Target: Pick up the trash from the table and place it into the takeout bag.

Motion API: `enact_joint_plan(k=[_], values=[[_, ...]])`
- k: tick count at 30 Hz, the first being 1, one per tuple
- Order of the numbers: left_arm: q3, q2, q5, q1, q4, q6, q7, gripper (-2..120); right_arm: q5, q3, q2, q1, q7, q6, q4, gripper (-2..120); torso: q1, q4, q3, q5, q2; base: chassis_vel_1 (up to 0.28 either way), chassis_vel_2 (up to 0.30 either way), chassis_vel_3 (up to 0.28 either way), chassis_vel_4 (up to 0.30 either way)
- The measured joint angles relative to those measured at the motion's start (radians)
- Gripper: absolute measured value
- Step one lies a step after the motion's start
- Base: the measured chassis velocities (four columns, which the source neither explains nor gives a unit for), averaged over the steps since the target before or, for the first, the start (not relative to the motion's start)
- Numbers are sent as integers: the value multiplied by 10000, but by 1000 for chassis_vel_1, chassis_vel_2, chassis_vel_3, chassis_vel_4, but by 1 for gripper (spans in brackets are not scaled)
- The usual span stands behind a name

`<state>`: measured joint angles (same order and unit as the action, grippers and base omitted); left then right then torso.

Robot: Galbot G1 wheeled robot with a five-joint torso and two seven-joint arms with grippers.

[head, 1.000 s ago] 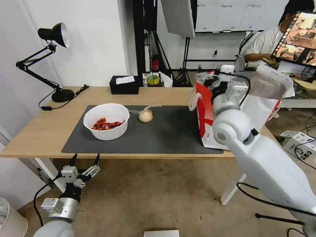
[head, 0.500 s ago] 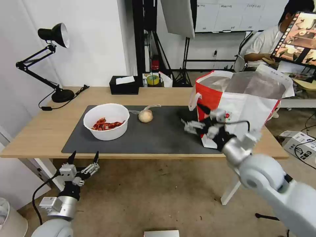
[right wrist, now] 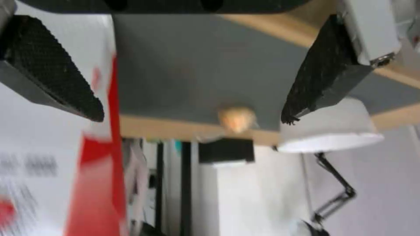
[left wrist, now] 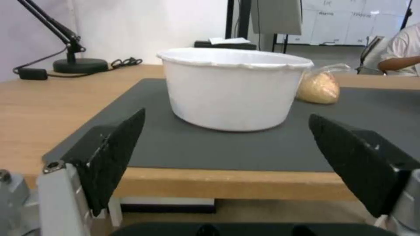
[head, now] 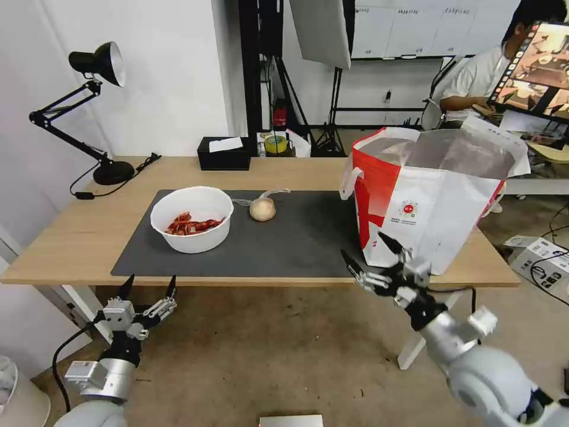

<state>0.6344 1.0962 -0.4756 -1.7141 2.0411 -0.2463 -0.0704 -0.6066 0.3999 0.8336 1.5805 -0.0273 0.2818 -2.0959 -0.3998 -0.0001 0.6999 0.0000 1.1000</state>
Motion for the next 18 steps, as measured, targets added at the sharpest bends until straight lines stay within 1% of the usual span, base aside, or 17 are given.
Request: enact_joint_plan(k=[3,6,10,18], values=[[-1,16,40,-90,-20,-61,55,100,241,-5,504,450,-91,384,518,100,0,0,0,1,1,0,0,0,0],[1,18,49,-132,-76,-111,75,100,344,-66,723,548,-129,467,706,100,0,0,0,0,0,0,0,0,0],[8,50,90,-196,-158,-174,97,100,405,-249,844,550,-132,505,829,100,0,1,1,-1,0,0,0,0,0],[26,77,262,-191,-235,-214,151,100,444,-528,819,357,-121,450,863,100,0,2,1,-1,-1,0,0,0,0]])
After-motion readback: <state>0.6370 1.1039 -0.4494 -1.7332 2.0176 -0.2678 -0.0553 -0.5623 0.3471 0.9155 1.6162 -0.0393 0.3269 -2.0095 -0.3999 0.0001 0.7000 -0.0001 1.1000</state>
